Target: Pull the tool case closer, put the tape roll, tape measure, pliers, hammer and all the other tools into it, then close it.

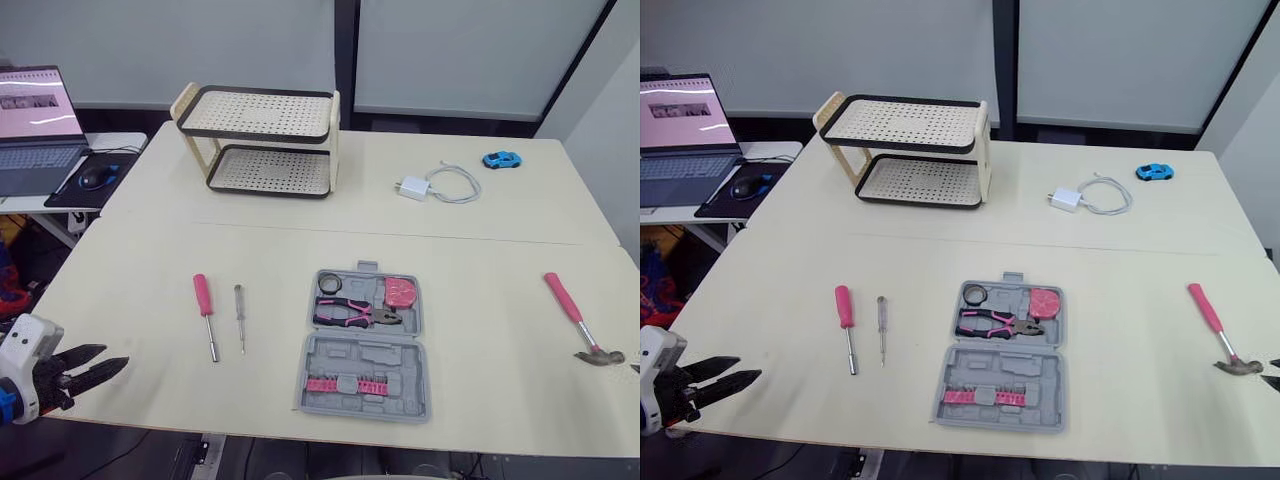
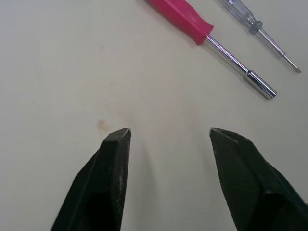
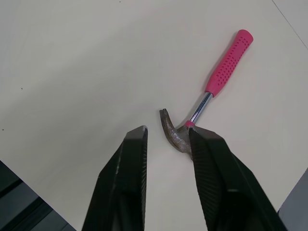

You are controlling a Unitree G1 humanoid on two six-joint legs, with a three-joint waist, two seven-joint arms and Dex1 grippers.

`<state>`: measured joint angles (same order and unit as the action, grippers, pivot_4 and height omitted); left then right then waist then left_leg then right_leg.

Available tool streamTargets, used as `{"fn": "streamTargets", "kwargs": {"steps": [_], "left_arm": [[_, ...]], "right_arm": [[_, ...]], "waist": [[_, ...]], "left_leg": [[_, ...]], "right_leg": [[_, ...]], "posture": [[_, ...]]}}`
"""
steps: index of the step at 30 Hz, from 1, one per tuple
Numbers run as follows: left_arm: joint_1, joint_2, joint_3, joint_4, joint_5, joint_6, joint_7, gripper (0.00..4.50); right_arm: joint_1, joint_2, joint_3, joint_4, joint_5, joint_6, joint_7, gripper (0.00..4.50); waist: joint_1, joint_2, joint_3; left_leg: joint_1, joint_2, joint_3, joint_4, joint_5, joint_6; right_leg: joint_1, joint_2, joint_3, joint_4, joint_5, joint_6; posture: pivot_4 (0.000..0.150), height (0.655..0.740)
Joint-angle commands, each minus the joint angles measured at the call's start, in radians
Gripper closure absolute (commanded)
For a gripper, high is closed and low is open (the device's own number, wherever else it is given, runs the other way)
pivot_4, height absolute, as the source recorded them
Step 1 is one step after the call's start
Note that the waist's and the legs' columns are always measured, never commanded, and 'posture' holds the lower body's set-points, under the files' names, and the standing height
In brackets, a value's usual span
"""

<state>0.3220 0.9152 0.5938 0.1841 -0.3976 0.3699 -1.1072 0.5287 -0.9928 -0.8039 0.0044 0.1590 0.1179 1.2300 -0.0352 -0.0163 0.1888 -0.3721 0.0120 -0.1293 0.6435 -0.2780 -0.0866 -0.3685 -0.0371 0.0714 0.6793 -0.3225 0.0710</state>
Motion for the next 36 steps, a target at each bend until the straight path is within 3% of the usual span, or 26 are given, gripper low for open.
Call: {"fn": "streamTargets", "kwargs": {"steps": [1,3,6,9,23,29,36], "left_arm": [[0.023,-0.006,0.038,-0.050,-0.027,0.011,0.003,0.44],[0.031,-0.008,0.034,-0.066,-0.031,0.015,0.003,0.00],[0.037,-0.013,0.032,-0.085,-0.041,0.023,0.010,0.00],[0.042,-0.020,0.029,-0.096,-0.043,0.025,0.018,0.00],[0.058,-0.047,0.030,-0.128,-0.052,0.041,0.048,0.00],[0.078,-0.077,0.042,-0.175,-0.071,0.070,0.083,0.00],[0.119,-0.147,0.063,-0.298,-0.115,0.134,0.157,0.00]], "right_arm": [[-0.002,-0.027,-0.029,0.027,0.013,0.005,0.004,2.09],[-0.004,-0.031,-0.028,0.043,0.010,0.001,0.002,1.66],[-0.005,-0.037,-0.025,0.055,0.011,0.002,0.001,1.01],[-0.011,-0.037,-0.023,0.055,0.013,0.001,-0.004,0.06],[-0.070,-0.025,0.018,-0.055,0.050,0.036,-0.029,0.02],[-0.222,-0.056,0.162,-0.310,0.167,0.175,-0.038,0.02],[-0.440,-0.099,0.378,-0.481,0.312,0.335,-0.038,0.02]], "waist": [[0.000,0.000,0.000],[0.000,0.000,0.000],[0.000,0.000,0.000],[0.000,0.000,0.000],[0.000,0.000,0.000],[-0.009,0.000,0.000],[-0.002,-0.001,-0.001]], "left_leg": [[0.000,0.000,0.000,0.000,0.000,0.000],[0.000,0.000,0.001,0.000,0.000,0.000],[0.000,0.000,0.000,0.000,0.000,0.000],[0.000,0.000,0.001,-0.001,0.000,0.000],[0.001,0.000,0.001,0.000,0.000,0.000],[0.002,0.001,0.002,0.000,0.000,0.000],[0.001,0.001,0.000,0.000,0.000,0.000]], "right_leg": [[0.000,0.000,0.000,0.000,0.000,0.000],[0.000,0.000,0.000,0.000,0.000,0.000],[0.000,0.000,0.000,0.000,0.000,0.000],[0.000,0.000,0.000,0.000,0.000,0.000],[0.000,0.000,0.000,0.000,0.000,0.000],[0.001,0.000,0.001,0.001,0.000,0.000],[0.000,0.000,0.000,0.001,0.000,0.000]], "posture": [[0.150,0.7350],[0.150,0.7350],[0.150,0.7350],[0.150,0.7350],[0.150,0.7350],[0.150,0.7350],[0.150,0.7350]]}}
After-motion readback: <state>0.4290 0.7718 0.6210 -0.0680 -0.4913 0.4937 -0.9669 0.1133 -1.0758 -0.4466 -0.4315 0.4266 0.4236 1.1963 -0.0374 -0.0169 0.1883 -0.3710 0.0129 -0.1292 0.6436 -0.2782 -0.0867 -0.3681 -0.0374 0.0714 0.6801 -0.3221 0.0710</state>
